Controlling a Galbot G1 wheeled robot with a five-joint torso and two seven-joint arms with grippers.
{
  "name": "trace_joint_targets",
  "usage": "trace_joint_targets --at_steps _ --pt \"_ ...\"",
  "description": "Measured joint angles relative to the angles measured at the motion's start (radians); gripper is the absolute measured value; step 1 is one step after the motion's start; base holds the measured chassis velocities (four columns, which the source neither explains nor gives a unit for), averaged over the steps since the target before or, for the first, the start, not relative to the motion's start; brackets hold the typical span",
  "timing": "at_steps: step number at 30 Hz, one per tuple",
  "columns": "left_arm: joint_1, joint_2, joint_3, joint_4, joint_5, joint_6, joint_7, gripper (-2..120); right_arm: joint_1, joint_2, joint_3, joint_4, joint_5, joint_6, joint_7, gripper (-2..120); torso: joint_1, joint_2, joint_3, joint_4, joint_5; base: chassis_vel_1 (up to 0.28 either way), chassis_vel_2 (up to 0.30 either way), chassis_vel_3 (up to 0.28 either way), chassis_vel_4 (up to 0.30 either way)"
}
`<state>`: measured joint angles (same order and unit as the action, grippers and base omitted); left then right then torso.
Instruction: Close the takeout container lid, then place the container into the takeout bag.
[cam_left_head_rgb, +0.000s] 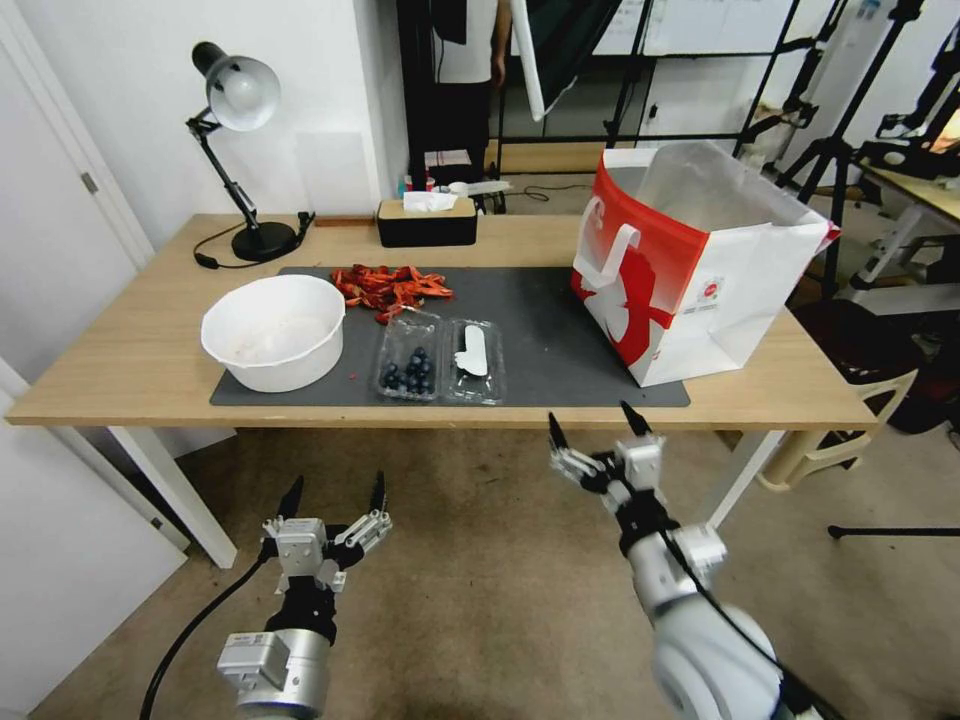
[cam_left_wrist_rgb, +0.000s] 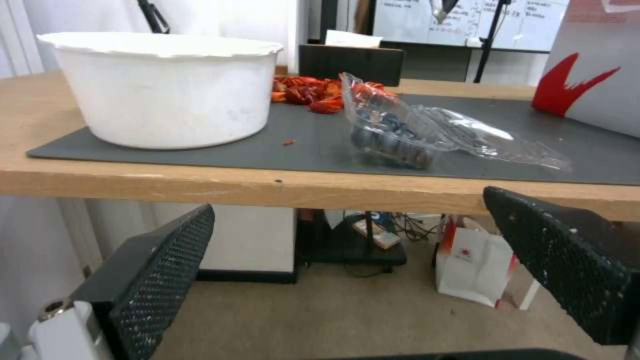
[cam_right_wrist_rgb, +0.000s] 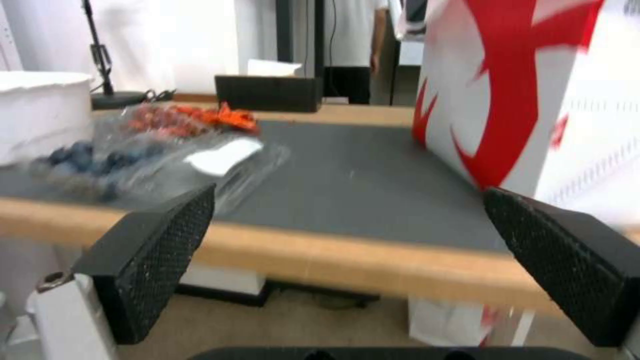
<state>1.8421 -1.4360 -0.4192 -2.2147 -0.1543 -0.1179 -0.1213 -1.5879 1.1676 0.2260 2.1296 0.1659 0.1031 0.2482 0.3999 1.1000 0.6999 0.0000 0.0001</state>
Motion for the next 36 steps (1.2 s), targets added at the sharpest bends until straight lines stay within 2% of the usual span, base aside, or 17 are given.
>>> trace_joint_targets --at_steps 8,26,30,34,35,36 --pt "0.000 0.008 -0.006 0.001 0.000 -0.008 0.020 100 -0.066 0.048 -0.006 -0.008 -0.019 0.034 -0.006 100 0.000 0.000 0.000 0.0000 -0.0001 0.000 0.000 0.000 0.000" --pt "-0.004 0.021 -0.007 0.009 -0.003 -0.010 0.026 100 -0.054 0.057 -0.010 -0.013 -0.025 0.025 -0.012 100 0.000 0.000 0.000 0.0000 -0.0001 0.000 0.000 0.000 0.000" --pt "-0.006 0.021 -0.006 0.011 -0.003 -0.010 0.026 100 -0.033 0.056 -0.024 -0.019 0.000 0.021 -0.043 100 0.000 0.000 0.000 0.0000 -0.0001 0.000 0.000 0.000 0.000" --pt "-0.007 0.020 -0.006 0.013 -0.003 -0.010 0.026 100 0.037 0.056 -0.074 -0.012 0.229 -0.046 -0.115 100 0.000 0.000 0.000 0.0000 -0.0002 0.000 0.000 0.000 0.000" --pt "-0.007 0.020 -0.006 0.013 -0.003 -0.010 0.026 100 0.037 0.056 -0.074 -0.012 0.229 -0.046 -0.115 100 0.000 0.000 0.000 0.0000 -0.0002 0.000 0.000 0.000 0.000" --pt "-0.007 0.019 -0.006 0.013 -0.002 -0.010 0.026 100 0.059 0.057 -0.087 -0.012 0.294 -0.070 -0.120 100 0.000 0.000 0.000 0.0000 -0.0001 0.000 0.000 0.000 0.000"
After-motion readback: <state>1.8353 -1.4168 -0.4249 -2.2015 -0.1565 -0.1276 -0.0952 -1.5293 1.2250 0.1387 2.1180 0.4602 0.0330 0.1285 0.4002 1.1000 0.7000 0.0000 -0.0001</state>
